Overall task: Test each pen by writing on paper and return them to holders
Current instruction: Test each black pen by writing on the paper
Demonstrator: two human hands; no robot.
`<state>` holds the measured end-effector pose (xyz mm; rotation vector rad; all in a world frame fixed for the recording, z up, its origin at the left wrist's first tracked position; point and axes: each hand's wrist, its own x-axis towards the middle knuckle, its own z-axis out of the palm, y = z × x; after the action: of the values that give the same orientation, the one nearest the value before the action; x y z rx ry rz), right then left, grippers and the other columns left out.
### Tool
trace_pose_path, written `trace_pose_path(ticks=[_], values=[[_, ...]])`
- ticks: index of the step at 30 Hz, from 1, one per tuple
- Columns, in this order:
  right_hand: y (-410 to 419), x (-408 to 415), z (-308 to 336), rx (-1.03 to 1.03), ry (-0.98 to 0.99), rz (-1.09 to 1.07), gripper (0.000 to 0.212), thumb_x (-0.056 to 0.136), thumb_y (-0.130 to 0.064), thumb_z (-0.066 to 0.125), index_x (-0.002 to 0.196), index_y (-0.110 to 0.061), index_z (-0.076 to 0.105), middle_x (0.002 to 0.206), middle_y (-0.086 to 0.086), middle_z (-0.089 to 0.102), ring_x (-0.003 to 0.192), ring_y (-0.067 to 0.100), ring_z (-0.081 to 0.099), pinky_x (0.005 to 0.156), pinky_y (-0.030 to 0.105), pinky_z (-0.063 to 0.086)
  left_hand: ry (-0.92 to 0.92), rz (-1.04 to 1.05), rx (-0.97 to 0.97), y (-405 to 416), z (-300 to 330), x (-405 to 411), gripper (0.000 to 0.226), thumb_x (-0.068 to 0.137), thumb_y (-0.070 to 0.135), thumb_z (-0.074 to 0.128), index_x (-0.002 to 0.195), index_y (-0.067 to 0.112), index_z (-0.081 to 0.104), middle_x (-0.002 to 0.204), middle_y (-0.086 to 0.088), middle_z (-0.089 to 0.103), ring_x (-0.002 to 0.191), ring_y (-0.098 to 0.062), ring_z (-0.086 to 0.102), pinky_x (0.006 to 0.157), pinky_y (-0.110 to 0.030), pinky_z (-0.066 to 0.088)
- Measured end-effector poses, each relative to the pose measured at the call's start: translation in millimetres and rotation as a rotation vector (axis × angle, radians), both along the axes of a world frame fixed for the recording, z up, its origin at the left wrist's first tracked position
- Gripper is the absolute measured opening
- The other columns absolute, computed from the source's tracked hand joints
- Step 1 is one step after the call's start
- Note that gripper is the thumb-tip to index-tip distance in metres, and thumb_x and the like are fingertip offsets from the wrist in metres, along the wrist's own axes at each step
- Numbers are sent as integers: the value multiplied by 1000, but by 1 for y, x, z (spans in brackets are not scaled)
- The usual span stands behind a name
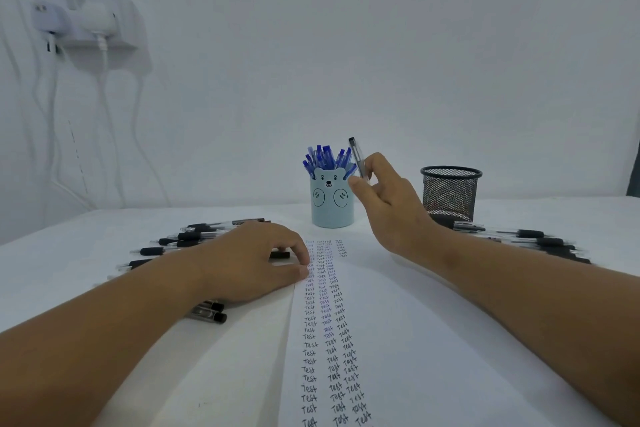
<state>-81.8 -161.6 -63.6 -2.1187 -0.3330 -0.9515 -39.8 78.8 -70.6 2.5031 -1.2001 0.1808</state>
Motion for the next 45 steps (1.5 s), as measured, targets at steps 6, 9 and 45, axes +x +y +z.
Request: trace_pose_path(ticks=[6, 9, 45], values=[[-1, -5, 8, -54, 77, -6, 24, 105, -33, 48, 90, -14, 47, 46, -6, 36, 44, 10, 28, 45, 21, 25, 15, 14, 3, 1, 1, -1, 14, 90, 52, 65, 101, 44, 68, 111, 27, 65, 113, 5, 54, 108, -33, 42], [-13, -7, 33, -310, 187, -178, 27, 99, -36, 59, 76, -21, 58, 66, 0, 53, 59, 16, 45, 57, 29, 40, 9, 11, 2, -1, 1, -1, 11, 93, 47, 64, 100, 40, 70, 110, 28, 65, 111, 9, 54, 108, -28, 41], [-31, -60, 56, -861, 610, -285, 7, 93, -28, 67, 99, -27, 71, 93, -15, 59, 89, 9, 56, 81, 30, 51, -91, 37, -195, 2, 16, -6, 5, 89, 35, 72, 85, 35, 71, 98, 23, 68, 100, 5, 57, 94, -23, 46]])
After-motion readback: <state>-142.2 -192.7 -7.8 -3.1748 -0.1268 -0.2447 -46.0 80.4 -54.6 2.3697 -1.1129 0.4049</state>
